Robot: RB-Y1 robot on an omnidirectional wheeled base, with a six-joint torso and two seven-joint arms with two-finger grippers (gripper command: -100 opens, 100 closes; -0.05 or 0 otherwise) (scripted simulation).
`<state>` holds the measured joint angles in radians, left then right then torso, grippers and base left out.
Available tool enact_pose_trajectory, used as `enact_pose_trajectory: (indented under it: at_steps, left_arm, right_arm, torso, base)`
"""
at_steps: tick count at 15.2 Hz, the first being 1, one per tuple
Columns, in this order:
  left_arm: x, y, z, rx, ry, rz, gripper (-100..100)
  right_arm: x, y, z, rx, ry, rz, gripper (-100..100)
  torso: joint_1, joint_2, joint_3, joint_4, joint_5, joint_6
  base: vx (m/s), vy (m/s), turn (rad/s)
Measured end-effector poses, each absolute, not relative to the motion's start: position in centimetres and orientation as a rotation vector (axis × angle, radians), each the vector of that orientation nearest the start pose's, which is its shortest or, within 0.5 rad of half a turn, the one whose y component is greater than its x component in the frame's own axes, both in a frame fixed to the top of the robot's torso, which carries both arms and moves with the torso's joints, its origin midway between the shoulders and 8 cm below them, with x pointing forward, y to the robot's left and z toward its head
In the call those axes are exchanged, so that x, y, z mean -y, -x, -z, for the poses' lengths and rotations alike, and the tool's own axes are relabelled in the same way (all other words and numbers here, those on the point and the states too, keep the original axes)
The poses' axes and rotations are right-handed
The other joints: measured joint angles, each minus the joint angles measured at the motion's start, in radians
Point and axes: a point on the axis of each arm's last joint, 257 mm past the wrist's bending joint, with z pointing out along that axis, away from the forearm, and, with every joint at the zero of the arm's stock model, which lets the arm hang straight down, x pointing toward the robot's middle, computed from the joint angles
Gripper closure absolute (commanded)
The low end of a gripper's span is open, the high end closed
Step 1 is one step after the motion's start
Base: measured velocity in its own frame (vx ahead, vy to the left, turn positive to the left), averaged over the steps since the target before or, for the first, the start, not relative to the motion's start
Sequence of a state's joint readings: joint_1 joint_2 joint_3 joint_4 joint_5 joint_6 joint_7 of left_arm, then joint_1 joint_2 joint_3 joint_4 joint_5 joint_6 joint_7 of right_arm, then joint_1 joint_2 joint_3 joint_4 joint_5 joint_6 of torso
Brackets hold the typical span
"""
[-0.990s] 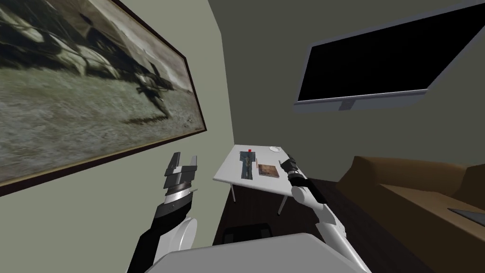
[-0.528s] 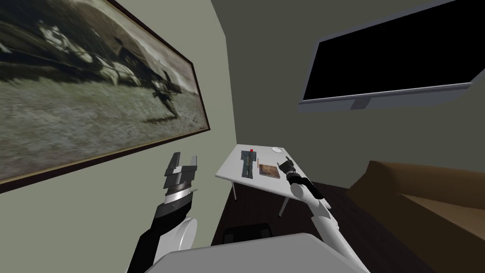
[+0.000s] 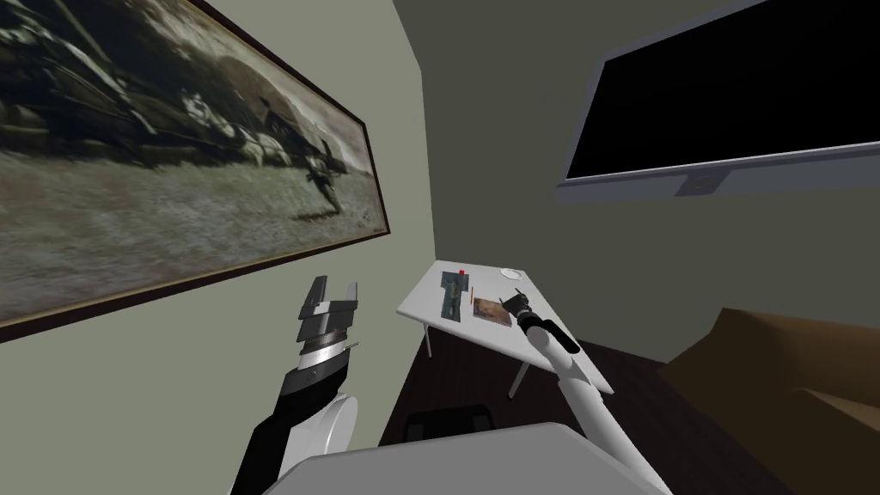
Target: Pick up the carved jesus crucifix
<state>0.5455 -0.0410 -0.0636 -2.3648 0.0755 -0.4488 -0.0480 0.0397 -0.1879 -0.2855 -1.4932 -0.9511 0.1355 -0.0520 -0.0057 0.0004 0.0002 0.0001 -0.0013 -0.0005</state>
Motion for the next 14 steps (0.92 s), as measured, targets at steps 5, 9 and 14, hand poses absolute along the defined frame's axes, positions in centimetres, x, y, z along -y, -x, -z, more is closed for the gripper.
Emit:
enact_pose_trajectory:
  at_steps: [5,9,14]
  left_arm:
    - [-27.6,-33.4,-3.8,-0.549,0.730,1.350,0]
    - [-27.6,-33.4,-3.8,-0.549,0.730,1.350,0]
    - [-27.6,-33.4,-3.8,-0.549,0.730,1.350,0]
  right_arm:
    - [40.5,-51.5,30.3,-0.475,-2.104,-1.586,-100]
    - [39.5,-52.3,32.0,-0.409,-2.222,-1.639,-100]
    - [37.5,-53.1,34.0,-0.323,-2.369,-1.721,-100]
  torso:
    - [0.000,0.000,0.000,0.000,0.000,0.000]
    - [0.001,0.000,0.000,0.000,0.000,0.000]
    - [0.000,-0.001,0.000,0.000,0.000,0.000]
  base:
    - [-0.044,-0.059,0.169]
    - [-0.044,-0.051,0.183]
    - [-0.037,-0.055,0.165]
